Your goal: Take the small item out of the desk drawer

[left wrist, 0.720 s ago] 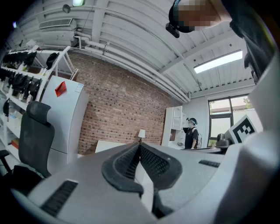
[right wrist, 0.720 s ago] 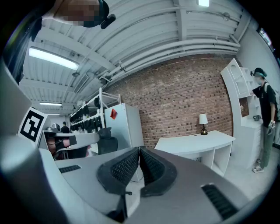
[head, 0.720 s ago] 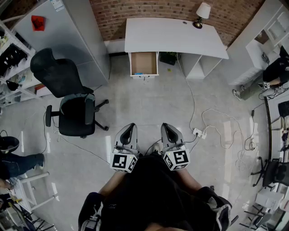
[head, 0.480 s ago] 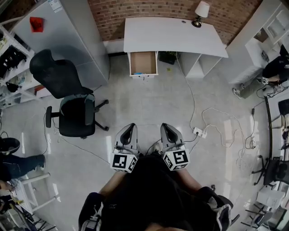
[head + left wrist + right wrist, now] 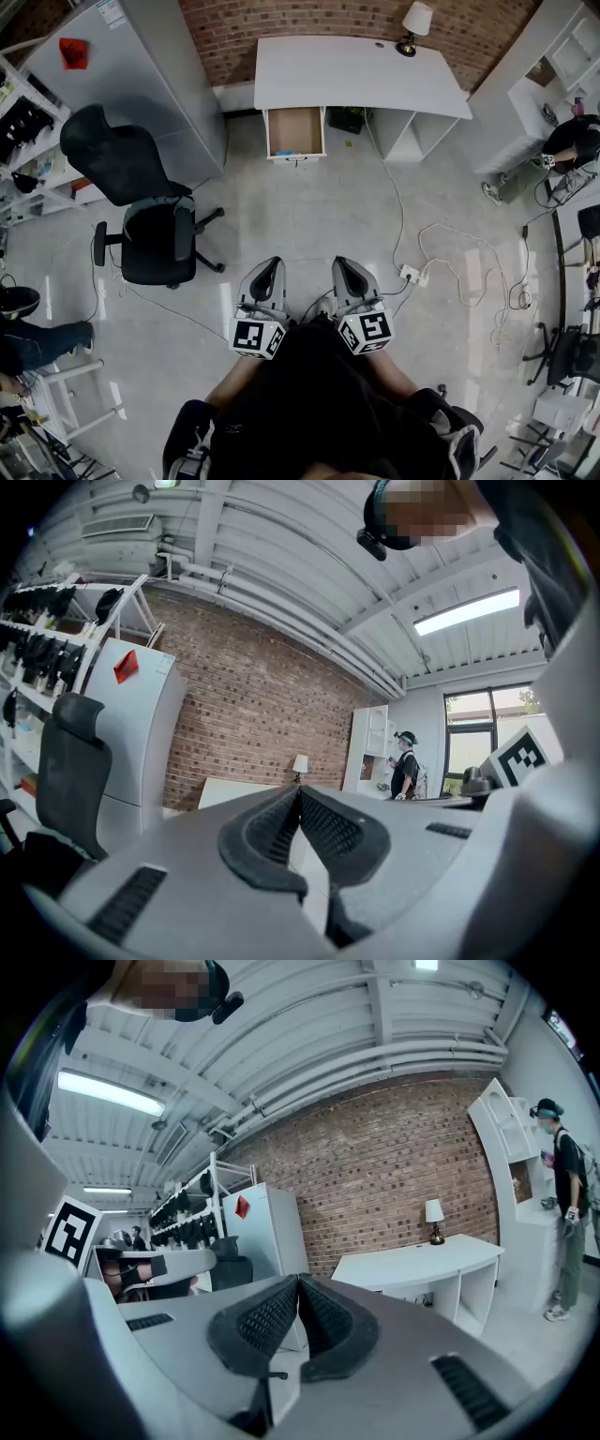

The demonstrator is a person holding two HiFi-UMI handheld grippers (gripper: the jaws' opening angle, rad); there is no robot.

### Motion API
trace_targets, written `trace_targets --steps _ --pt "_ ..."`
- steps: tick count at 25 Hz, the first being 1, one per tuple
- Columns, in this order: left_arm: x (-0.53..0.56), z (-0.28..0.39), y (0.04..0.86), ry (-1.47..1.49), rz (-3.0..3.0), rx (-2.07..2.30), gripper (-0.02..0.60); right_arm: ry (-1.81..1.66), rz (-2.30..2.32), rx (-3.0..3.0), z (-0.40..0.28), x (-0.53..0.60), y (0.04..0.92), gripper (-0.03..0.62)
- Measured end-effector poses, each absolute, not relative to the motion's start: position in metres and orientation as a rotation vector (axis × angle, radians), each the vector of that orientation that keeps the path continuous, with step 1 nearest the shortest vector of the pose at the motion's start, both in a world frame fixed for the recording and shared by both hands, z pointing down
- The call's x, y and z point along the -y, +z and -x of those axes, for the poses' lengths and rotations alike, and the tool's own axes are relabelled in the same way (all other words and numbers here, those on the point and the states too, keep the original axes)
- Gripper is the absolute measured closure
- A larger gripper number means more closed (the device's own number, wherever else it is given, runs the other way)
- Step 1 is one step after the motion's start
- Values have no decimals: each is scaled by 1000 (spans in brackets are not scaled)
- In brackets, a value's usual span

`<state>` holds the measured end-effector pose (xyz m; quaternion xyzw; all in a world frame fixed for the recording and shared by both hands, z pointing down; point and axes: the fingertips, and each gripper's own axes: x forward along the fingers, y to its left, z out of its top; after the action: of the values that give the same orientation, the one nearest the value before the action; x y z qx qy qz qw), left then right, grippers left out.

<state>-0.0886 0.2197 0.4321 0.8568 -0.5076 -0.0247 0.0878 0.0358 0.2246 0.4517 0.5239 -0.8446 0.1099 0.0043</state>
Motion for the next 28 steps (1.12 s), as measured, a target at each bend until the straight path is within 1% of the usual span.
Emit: trace_targets --steps 11,17,23,28 --pt "-220 52 439 -27 -2538 1515 572 353 -1588 2675 -65 -223 459 568" --pt "-212 33 440 -27 -2504 1591 572 333 -1523 2729 -90 -215 460 568" --pt "-204 22 456 24 -2459 1602 572 311 -1502 2719 -111 -187 465 568" --pt "-167 23 464 35 -2441 1582 572 354 -1504 2691 -111 -150 476 568"
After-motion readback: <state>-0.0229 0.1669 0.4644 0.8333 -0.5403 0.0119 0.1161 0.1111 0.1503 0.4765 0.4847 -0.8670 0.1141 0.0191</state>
